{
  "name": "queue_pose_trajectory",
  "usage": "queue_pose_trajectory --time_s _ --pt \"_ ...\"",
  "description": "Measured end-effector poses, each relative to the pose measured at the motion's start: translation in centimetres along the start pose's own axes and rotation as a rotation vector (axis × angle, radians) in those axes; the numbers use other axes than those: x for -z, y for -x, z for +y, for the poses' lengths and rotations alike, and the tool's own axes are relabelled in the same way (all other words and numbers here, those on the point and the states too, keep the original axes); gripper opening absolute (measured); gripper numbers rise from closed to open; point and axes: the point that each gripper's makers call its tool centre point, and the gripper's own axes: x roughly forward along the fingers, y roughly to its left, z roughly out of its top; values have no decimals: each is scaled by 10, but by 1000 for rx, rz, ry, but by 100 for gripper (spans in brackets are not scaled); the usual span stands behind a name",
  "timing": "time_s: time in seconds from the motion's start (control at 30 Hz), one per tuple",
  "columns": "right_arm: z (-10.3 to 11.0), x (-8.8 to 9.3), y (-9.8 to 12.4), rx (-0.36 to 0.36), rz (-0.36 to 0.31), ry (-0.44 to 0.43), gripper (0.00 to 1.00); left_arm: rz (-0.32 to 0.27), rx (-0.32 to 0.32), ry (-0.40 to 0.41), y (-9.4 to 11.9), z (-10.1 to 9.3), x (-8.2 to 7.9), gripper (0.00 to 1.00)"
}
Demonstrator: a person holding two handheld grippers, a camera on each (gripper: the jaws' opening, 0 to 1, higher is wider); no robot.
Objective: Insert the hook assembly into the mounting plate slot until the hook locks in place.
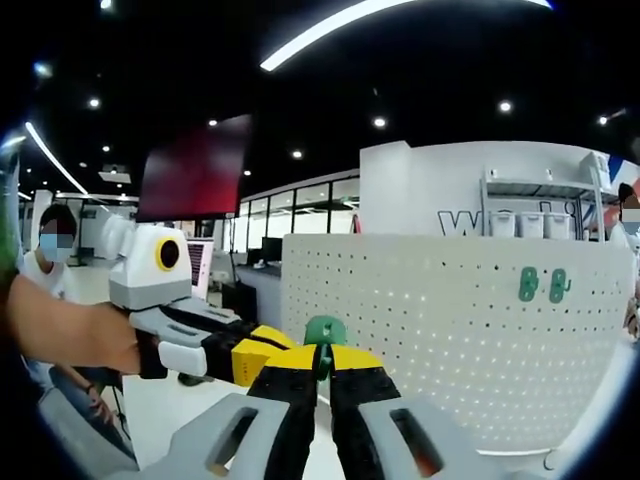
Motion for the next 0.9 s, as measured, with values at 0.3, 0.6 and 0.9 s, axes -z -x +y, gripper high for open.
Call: queue_pose_trajectory --time_s 0.3,0.6,0.9 --pt "0 1 0 -1 0 -13 1 4 -6 -14 -1 1 1 2" --pt "0 1 -1 -5 -1 -22 1 6 -2 6 -1 0 2 4" --pt "-3 -1 1 6 -6 -21 1 16 2 3 -2 -3 3 14"
